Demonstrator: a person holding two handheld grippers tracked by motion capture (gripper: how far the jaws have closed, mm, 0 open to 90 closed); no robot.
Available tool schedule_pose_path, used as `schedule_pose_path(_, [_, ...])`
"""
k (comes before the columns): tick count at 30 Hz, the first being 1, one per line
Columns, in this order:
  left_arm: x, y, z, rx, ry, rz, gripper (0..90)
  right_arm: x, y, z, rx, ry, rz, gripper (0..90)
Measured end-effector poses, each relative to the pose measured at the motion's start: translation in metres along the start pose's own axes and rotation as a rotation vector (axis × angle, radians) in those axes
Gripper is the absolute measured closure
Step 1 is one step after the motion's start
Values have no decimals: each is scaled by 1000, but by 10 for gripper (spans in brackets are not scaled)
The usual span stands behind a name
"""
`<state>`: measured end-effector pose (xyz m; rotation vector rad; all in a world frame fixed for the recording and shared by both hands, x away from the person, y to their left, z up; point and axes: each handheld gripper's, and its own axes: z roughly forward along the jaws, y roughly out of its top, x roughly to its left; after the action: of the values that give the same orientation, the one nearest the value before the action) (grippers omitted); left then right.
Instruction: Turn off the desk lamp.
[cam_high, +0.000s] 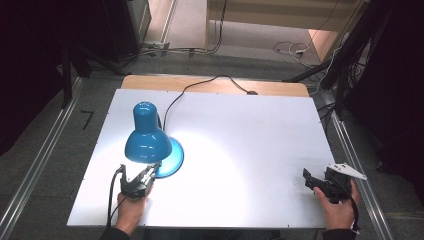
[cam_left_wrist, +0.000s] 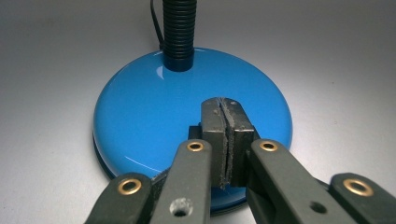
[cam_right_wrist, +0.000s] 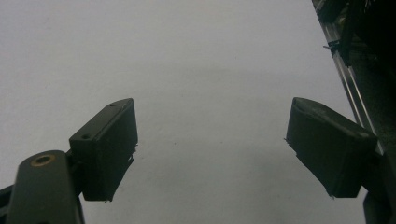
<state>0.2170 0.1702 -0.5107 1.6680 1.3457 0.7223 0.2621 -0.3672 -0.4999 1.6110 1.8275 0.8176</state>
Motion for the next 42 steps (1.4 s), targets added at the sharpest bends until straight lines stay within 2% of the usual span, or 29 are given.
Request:
schedule_pose_path(14, [1,0,5,29,-15,-1,900,0,0,0,0,1,1,152])
schedule_pose_path(24, [1,0,6,25,-3,-19,900,0,0,0,0,2,-2,151])
schedule_pose_path(27, [2,0,7,25,-12,-23,900,0,0,0,3,2,-1,151])
schedule_pose_path(42, [1,1,8,24,-7,-24,900,0,0,1,5,5,-5,151])
